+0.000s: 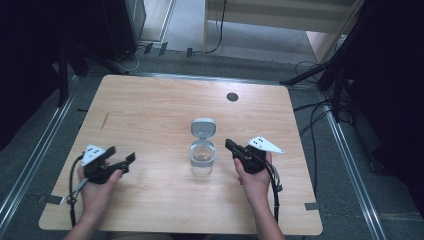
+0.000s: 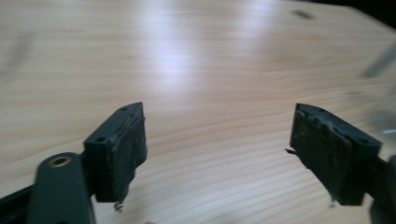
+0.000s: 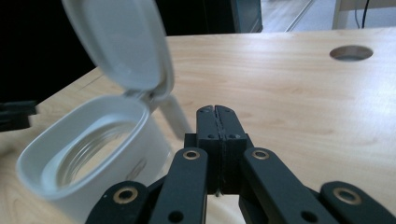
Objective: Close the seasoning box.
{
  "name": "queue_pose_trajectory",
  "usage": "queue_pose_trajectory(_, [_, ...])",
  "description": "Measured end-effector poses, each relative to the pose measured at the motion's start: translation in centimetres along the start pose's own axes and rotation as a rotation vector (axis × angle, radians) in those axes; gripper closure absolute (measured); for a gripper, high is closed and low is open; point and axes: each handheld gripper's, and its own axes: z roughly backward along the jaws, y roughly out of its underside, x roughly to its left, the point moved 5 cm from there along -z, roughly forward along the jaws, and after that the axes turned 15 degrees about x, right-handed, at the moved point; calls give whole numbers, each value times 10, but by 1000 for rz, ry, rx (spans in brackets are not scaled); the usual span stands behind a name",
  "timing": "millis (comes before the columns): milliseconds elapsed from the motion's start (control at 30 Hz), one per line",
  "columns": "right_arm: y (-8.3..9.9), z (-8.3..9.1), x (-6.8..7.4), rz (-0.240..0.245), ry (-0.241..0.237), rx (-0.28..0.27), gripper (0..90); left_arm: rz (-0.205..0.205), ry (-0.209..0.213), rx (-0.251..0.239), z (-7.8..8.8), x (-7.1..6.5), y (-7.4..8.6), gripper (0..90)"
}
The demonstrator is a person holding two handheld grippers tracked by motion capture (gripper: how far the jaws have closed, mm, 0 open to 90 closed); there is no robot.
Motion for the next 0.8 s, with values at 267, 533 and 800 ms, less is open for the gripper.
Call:
queue_pose_trajectory(267, [-37,-19,-8,10,25,28,900,40,-5,-5,4,25,7,147])
queue_pose_trajectory(533, [-65,-29,-12,-26,3,-4,900,40,15,2,3,25,8,147])
queue_pose_trajectory(800, [-78,-16,15,41,-79,-18,900,22,7,17,2,23,7,147])
